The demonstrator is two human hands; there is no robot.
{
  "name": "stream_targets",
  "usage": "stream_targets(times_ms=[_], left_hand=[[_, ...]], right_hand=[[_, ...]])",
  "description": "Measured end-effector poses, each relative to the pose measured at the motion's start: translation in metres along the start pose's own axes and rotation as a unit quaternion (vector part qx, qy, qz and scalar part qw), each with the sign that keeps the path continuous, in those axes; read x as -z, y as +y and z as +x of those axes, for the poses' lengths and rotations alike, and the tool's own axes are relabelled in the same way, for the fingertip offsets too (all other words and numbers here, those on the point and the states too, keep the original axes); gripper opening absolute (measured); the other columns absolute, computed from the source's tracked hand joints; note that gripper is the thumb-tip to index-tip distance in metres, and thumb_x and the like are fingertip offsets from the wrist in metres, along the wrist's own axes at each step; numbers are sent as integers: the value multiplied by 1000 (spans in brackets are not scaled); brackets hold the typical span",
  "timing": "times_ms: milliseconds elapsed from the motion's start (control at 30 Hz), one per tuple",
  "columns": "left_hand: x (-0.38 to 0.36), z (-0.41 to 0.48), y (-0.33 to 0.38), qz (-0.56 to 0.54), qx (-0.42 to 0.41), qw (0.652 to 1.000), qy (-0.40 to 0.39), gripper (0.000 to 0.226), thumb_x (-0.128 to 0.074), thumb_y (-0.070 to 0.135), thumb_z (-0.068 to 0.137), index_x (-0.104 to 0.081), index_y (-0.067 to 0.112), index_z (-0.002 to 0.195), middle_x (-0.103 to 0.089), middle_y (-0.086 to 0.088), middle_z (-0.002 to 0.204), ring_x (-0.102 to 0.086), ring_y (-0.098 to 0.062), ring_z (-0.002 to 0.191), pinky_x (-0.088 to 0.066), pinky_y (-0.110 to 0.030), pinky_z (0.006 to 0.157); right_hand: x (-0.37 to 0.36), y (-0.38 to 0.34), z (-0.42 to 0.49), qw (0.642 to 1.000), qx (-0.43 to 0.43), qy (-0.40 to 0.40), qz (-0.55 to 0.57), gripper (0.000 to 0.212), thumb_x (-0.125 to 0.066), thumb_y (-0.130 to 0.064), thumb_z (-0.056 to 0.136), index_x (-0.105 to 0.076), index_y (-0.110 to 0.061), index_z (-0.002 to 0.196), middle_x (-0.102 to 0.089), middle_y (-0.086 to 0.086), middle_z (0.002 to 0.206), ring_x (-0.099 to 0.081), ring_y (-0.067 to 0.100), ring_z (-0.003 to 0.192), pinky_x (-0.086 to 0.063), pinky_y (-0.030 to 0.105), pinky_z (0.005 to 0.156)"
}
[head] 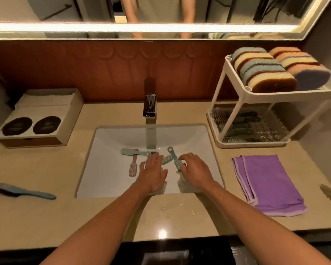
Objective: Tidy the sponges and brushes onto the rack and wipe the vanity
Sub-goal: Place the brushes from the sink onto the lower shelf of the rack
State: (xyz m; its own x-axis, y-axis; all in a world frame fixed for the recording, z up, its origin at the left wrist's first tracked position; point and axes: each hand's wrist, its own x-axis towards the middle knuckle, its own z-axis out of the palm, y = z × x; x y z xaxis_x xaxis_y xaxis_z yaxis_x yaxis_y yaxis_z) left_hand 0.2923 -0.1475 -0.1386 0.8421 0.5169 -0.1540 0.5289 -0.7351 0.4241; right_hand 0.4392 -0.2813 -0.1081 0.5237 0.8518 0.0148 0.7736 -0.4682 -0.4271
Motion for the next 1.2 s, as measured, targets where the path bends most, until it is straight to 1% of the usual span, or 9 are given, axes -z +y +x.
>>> stream_targets(times_ms=[233, 367, 500, 633, 767, 867, 1067, 1133, 1200], left_hand=[[-17, 15, -32, -43, 22, 999, -14, 64, -37, 35, 107, -12, 13, 162, -9, -8, 169, -5, -25, 156, -8, -43, 124], [-33, 32, -40, -36, 20, 998, -43, 57, -43, 32, 105, -27, 24, 158, -15, -8, 168, -8, -25, 155, -14, -47, 123], [-40, 54, -41, -14, 6, 999, -51, 57, -49, 28, 101, -33, 26, 156, -18, -7, 167, -11, -25, 154, -14, -45, 120], [-46, 75, -34, -54, 58, 995, -61, 55, -50, 28, 101, -37, 21, 153, -22, -7, 166, -18, -27, 153, -19, -47, 118], [-62, 98, -25, -40, 83, 994, -65, 51, -52, 29, 98, -39, 21, 147, -36, -5, 152, -36, -29, 140, -29, -48, 109], [-70, 107, -20, 10, 97, 994, -44, 47, -54, 26, 95, -41, 23, 140, -43, -5, 141, -40, -28, 131, -32, -48, 103], [-82, 106, -18, 98, 116, 988, -38, 42, -54, 11, 93, -42, 16, 133, -45, -8, 138, -43, -29, 126, -36, -42, 92], [-81, 100, -19, 101, 108, 989, -23, 43, -55, 11, 89, -45, 16, 130, -47, -9, 136, -44, -31, 123, -33, -41, 90], [-77, 94, -22, 89, 110, 990, -7, 44, -58, 10, 83, -47, 16, 126, -49, -8, 132, -45, -32, 119, -33, -41, 90]], right_hand=[[-37, -3, 25, 998, 8, -56, 7, 39, -52, -18, 97, -61, -13, 135, -64, 10, 131, -59, 30, 113, -49, 39, 90], [-55, 10, 41, 996, 33, -86, -7, 34, -52, -17, 101, -59, -20, 134, -63, 6, 127, -57, 33, 115, -50, 42, 87], [-69, 26, 57, 987, 78, -122, -70, 35, -42, -18, 108, -55, -21, 140, -49, 1, 150, -45, 34, 129, -47, 45, 94], [-82, 35, 62, 978, 60, -167, -108, 25, -42, -21, 105, -62, -14, 119, -55, 9, 131, -53, 31, 103, -52, 44, 82], [-90, 37, 72, 972, 71, -199, -98, 31, -49, -9, 94, -62, -11, 121, -52, 14, 123, -54, 32, 105, -47, 39, 86], [-93, 43, 78, 961, 117, -227, -105, 36, -55, 0, 92, -59, -3, 128, -52, 19, 131, -56, 34, 104, -44, 37, 84], [-82, 63, 73, 917, 243, -242, -203, 40, -63, -11, 95, -61, -18, 135, -58, 7, 129, -52, 28, 112, -50, 38, 89], [-81, 64, 72, 890, 296, -232, -258, 32, -57, -15, 100, -64, -17, 131, -60, 7, 126, -54, 28, 111, -49, 38, 90], [-82, 64, 69, 882, 307, -216, -286, 26, -67, -17, 95, -70, -19, 121, -65, 5, 115, -58, 26, 102, -51, 37, 84]])
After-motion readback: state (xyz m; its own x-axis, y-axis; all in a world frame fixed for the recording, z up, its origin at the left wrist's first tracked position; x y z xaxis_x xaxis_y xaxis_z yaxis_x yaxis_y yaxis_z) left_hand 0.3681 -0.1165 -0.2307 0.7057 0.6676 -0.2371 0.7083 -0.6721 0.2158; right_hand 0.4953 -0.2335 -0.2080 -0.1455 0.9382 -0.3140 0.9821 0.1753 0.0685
